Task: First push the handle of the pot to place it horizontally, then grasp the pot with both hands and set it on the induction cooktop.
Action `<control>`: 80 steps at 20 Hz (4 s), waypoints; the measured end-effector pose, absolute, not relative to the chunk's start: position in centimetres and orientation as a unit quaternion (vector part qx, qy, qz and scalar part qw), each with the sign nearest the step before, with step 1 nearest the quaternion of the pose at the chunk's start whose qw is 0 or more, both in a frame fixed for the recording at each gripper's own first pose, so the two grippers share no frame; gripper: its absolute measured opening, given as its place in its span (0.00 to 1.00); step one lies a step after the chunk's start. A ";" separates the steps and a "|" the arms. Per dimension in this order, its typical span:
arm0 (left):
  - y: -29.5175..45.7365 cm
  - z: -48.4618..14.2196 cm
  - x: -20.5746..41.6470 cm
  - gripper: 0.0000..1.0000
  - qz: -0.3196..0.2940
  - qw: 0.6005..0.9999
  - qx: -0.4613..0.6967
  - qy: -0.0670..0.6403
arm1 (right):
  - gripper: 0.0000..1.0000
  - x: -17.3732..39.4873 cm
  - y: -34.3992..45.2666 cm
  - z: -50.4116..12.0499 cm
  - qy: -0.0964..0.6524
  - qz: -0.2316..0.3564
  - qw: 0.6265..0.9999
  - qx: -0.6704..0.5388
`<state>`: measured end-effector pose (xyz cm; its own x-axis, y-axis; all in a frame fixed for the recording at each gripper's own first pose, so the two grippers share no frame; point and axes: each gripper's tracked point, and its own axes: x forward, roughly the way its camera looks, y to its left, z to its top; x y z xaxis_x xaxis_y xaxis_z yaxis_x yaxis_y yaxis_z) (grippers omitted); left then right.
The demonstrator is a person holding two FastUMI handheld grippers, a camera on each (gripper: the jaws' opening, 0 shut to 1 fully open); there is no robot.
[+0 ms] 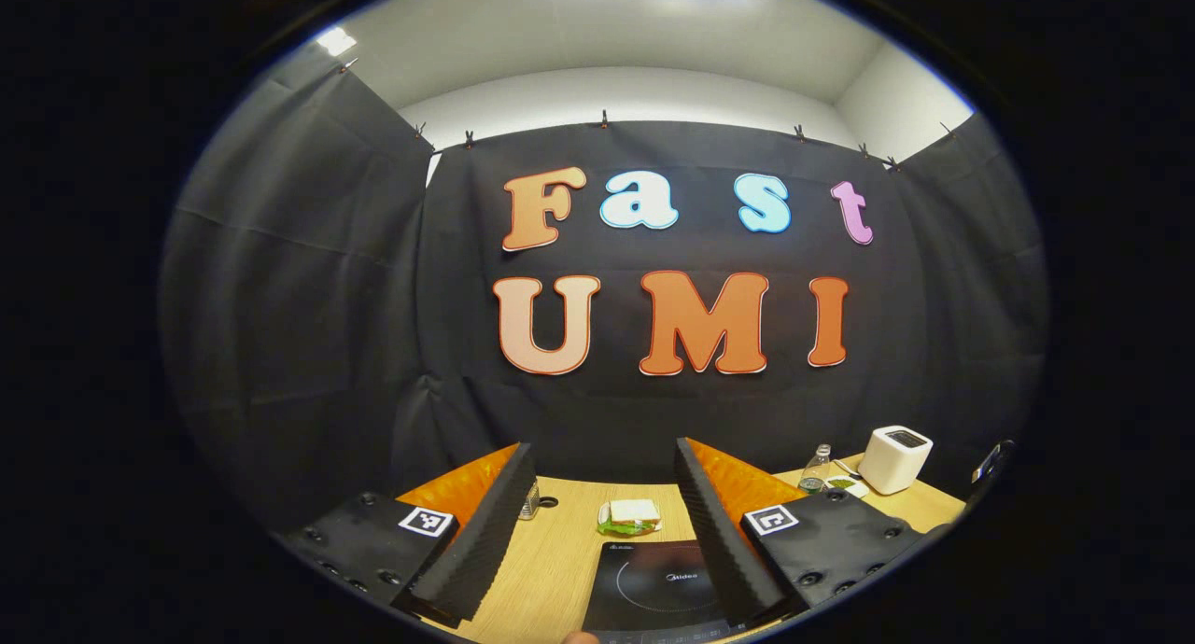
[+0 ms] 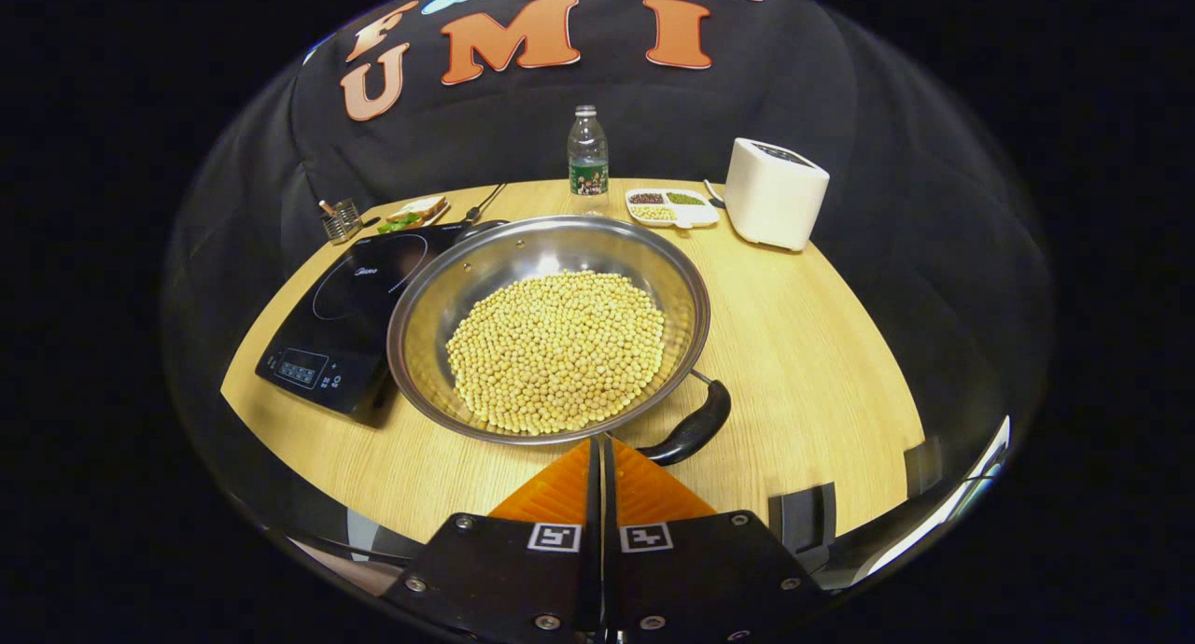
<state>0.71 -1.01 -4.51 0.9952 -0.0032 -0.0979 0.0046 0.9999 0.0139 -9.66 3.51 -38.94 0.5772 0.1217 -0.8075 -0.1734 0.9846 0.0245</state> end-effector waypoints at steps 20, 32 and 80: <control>-2.0 -5.7 1.7 0.98 -0.003 0.998 0.013 0.059 | 0.00 -4.4 -0.9 -40.2 0.443 0.026 0.896 0.008; -4.1 -8.8 3.3 0.99 -0.011 0.996 0.021 0.083 | 0.00 -1.4 -3.8 -40.7 0.434 0.001 0.901 0.013; -29.9 -42.7 -1.4 0.99 -0.142 0.903 -0.045 0.402 | 0.80 7.6 -4.6 -39.8 0.373 0.034 0.925 0.070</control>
<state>-1.36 -29.89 -42.67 0.6357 -0.2927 -0.7143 0.2208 0.9556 -0.1951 7.64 -4.55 -39.83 0.7198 0.1156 -0.6844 -0.0112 0.9878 0.1552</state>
